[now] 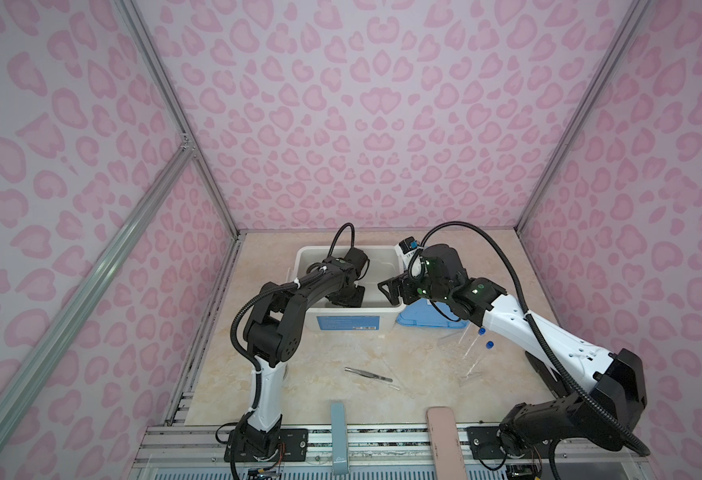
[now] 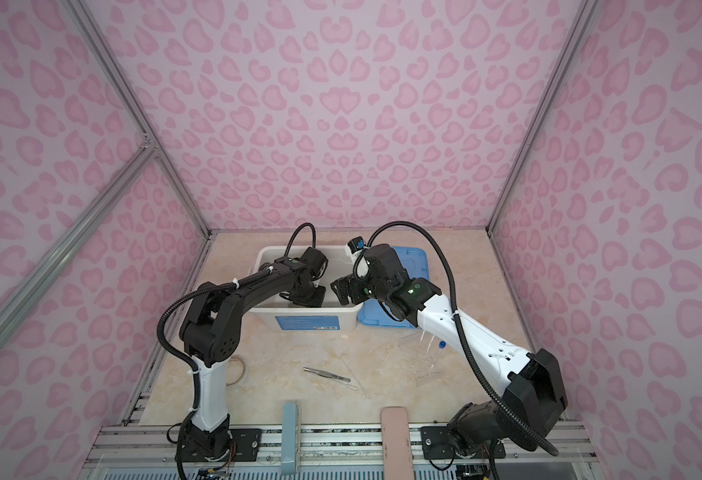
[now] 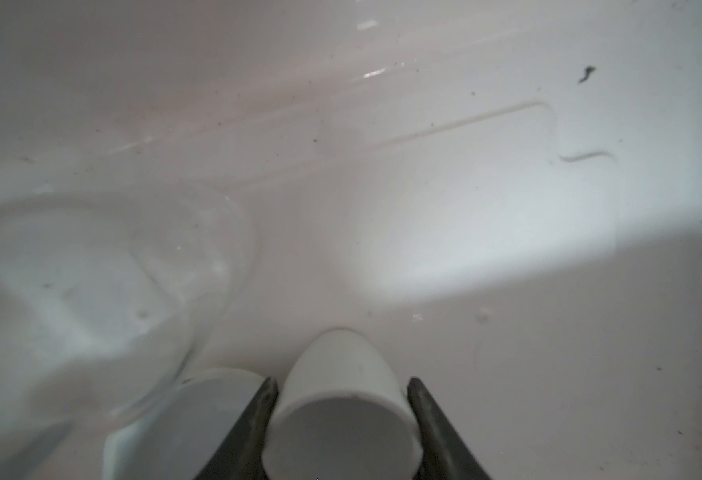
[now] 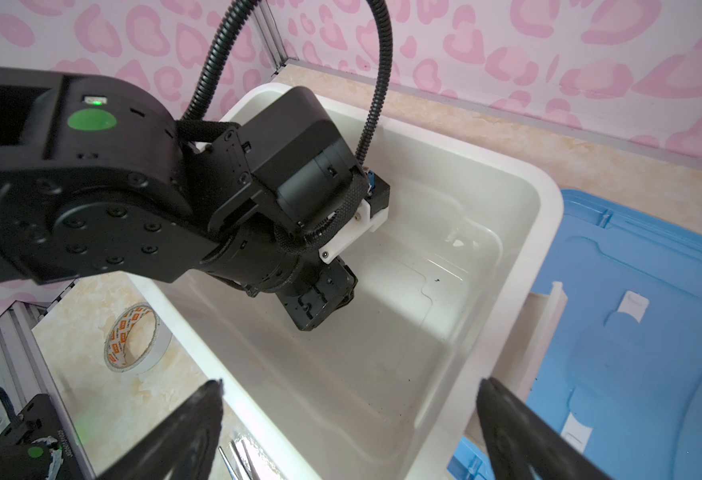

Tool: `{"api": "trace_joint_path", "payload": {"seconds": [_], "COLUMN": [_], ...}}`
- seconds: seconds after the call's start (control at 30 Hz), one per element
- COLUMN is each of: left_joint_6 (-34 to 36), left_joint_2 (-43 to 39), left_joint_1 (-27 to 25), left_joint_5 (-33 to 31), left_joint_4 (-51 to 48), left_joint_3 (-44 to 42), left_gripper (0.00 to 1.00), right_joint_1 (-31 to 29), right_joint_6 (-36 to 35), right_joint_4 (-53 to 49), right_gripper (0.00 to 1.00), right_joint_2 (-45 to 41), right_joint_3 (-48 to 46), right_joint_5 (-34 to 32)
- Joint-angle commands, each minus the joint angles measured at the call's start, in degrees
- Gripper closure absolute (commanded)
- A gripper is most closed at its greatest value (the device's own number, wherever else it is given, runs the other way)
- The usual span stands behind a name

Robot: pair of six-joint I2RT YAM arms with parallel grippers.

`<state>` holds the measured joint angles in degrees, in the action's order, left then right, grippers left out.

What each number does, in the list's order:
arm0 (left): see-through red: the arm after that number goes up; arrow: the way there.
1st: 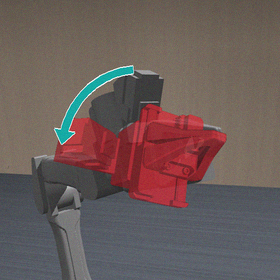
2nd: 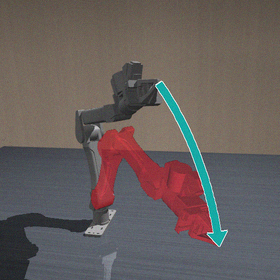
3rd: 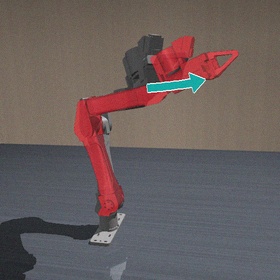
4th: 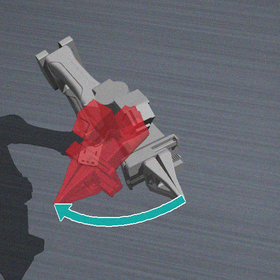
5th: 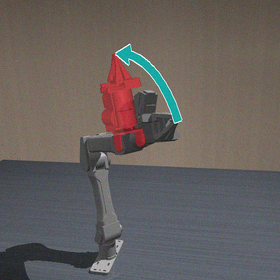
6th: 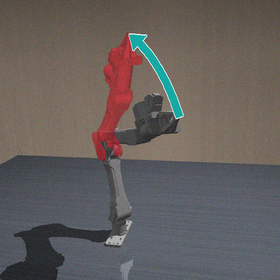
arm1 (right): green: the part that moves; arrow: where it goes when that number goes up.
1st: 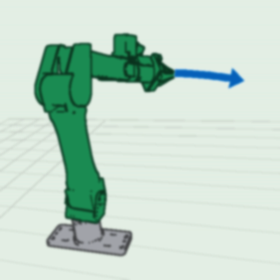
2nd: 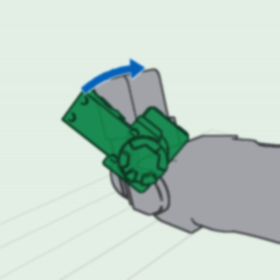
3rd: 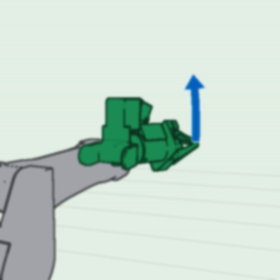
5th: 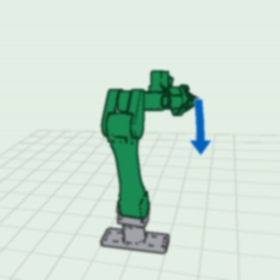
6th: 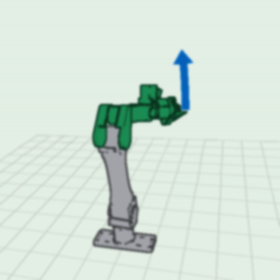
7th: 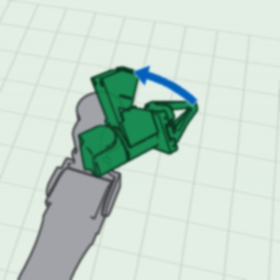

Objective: Organize the chemistry lab equipment
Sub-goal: 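Withdraw the left gripper from the box while the right arm draws back toward the robot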

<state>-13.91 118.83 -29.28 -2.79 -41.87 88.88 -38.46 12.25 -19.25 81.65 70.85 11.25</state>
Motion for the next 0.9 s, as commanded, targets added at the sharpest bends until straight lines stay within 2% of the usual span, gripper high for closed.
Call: {"api": "trace_joint_path", "payload": {"seconds": [0.0,0.17,0.2,0.4,0.43,0.63,0.87], "left_joint_6": [0.2,0.0,0.1,-0.1,-0.2,-0.1,-0.1], "left_joint_2": [1.0,0.9,0.8,-0.7,-1.3,-4.3,-6.7], "left_joint_1": [0.0,0.0,0.0,-0.1,0.0,-0.2,-0.3], "left_joint_5": [0.7,0.6,0.5,0.4,0.3,0.0,-0.8], "left_joint_4": [-0.3,-0.2,-0.2,-0.7,-0.8,-1.5,-2.6], "left_joint_3": [0.2,-0.1,-0.1,0.2,0.3,1.2,1.4], "left_gripper": [0.69,0.65,0.59,0.56,0.50,0.28,0.15], "right_joint_1": [0.0,0.0,0.0,0.0,-0.1,0.0,0.0], "right_joint_6": [-0.6,-0.6,-0.7,-0.8,-0.7,-0.7,-0.6], "right_joint_4": [0.2,0.1,0.1,0.0,0.0,0.2,-0.1], "right_gripper": [0.04,0.04,0.04,0.04,0.04,0.04,0.04], "right_joint_2": [0.3,0.1,0.1,-0.2,-0.2,-0.3,-0.5], "right_joint_3": [-0.2,-0.3,-0.4,-0.4,-0.5,-0.5,-0.5], "right_joint_5": [-1.1,-1.1,-1.3,-1.5,-1.4,-1.4,-1.5]}}
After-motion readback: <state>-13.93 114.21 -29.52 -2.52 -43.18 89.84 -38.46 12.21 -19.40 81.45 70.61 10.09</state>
